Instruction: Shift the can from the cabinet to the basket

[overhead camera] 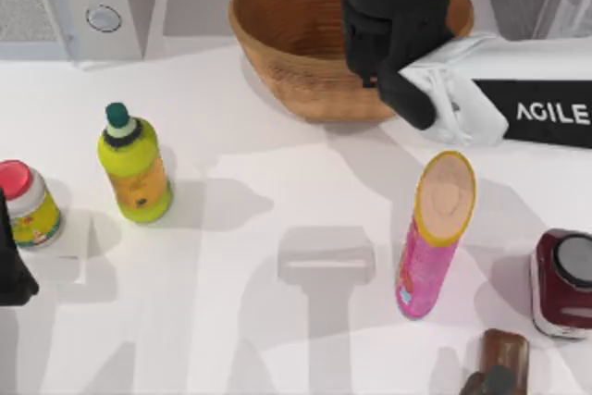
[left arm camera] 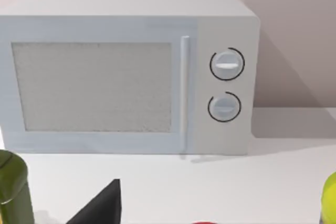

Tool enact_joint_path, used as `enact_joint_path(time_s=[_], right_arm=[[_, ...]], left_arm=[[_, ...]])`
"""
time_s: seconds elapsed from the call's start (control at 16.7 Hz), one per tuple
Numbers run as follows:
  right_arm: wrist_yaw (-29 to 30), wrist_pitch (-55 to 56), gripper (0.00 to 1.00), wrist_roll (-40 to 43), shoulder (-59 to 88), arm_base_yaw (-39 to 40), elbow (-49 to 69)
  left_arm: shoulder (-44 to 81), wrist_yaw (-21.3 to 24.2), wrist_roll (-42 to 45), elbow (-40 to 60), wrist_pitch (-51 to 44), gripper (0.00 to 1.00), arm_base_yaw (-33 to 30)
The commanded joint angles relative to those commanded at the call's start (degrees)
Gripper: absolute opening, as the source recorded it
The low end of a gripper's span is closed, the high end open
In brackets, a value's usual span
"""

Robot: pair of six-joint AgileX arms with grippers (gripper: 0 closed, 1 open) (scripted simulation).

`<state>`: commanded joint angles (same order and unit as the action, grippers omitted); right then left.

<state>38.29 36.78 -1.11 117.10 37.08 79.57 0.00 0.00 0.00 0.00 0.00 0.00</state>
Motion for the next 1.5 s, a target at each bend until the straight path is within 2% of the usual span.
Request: enact_joint_path(time_s=[0.66,1.44,1.5], right_arm=[[-1.66,0.02,0.00,0.07,4.58,-1.73,4.63],[-1.66,0.02,0.98,0.07,4.58,-1.73,4.63],[-1.66,0.02,1.00,0.07,4.58,-1.73,4.63]], left_arm=[[0.00,0.00,0.00,0.00,0.00,1.00,0.00],[0.00,0.00,0.00,0.00,0.00,1.00,0.00],[0.00,0.00,0.00,0.00,0.00,1.00,0.00]])
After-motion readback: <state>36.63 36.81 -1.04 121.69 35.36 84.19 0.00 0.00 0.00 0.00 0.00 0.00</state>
